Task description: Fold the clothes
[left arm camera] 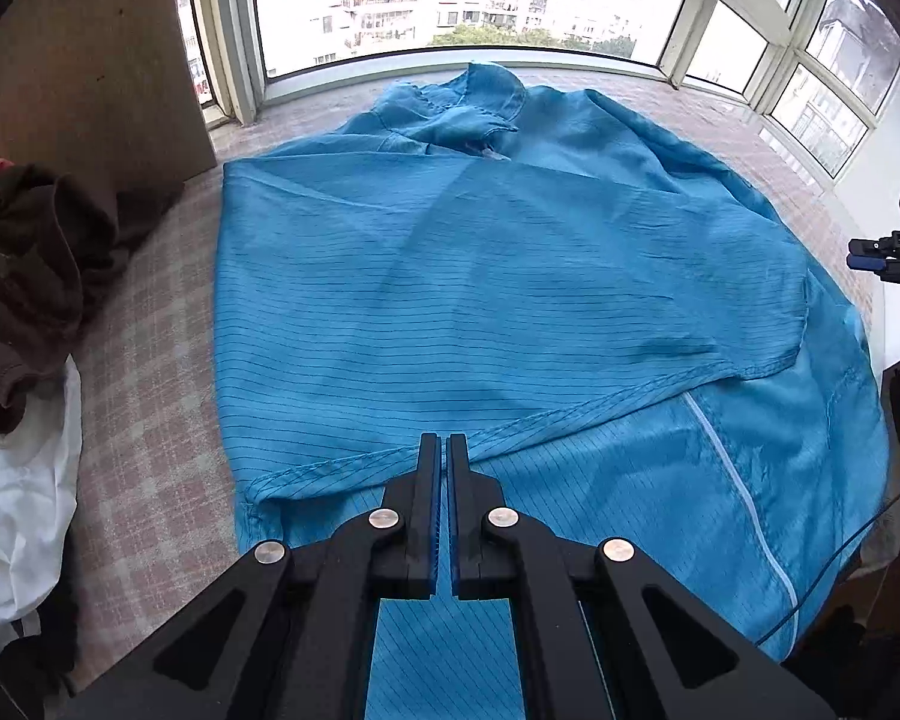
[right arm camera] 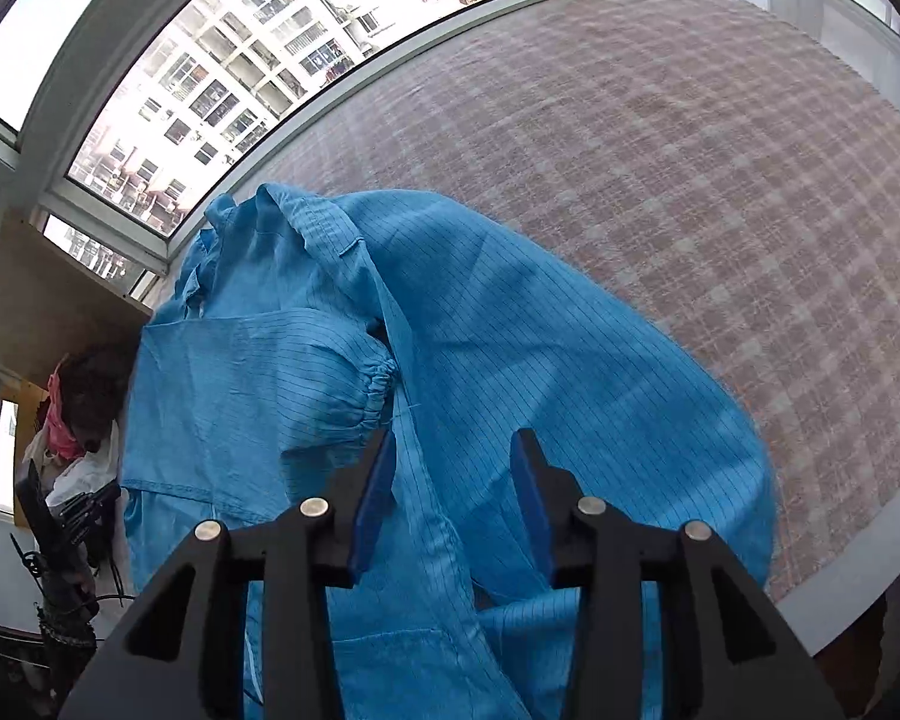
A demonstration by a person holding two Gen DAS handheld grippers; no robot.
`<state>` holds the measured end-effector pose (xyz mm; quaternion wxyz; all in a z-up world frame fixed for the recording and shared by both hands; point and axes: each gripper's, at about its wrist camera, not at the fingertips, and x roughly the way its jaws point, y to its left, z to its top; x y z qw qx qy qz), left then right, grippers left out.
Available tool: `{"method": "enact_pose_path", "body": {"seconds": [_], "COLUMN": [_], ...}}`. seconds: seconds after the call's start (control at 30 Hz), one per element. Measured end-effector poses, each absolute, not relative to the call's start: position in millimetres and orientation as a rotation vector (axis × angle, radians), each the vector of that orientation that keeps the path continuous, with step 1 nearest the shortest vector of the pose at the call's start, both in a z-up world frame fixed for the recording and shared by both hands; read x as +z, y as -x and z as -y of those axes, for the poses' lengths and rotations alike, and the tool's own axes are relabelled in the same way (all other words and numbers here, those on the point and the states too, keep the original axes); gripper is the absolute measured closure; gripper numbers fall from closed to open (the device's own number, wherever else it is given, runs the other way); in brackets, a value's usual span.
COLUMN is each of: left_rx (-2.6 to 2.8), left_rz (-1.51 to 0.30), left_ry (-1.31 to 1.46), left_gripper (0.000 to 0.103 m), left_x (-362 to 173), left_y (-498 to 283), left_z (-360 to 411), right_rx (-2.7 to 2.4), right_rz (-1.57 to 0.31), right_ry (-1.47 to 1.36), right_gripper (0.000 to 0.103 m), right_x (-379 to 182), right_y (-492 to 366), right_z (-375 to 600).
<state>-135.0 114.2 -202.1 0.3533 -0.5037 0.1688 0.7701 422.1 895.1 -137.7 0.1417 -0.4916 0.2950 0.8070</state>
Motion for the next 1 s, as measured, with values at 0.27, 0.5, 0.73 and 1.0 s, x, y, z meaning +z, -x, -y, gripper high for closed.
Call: {"method": "enact_pose_path", "body": {"seconds": [0.27, 0.5, 0.73, 1.0], "left_rx": [1.758, 1.622, 1.576, 1.6], "left_rz": [-0.591, -0.657, -0.677, -0.68], "left_ry": [1.177, 1.162, 1.2, 1.241], "left_gripper": [0.101, 0.092, 0.092, 0.092], "left_x": [-196.8, -212.5, -224.2, -227.0], "left_y": [76.1, 38.0, 21.8, 24.1], "left_z": [-213.0, -283.0, -315.5, -320.5], "right_rx": [2.35, 2.512, 2.541, 2.603], "right_rz": [-0.518, -0.301, 0.029, -0.504], "right_ry": [1.666, 1.795, 1.899, 1.734], "right_gripper": [0.063, 0.061, 0.057, 0.09], "right_x": [-172.6, -185.8, -214.1, -181.2], "right_y": [-529.4, -554.7, -542.5, -542.2], "right_z": [-865.0, -817.8, -799.2, -899.5]}}
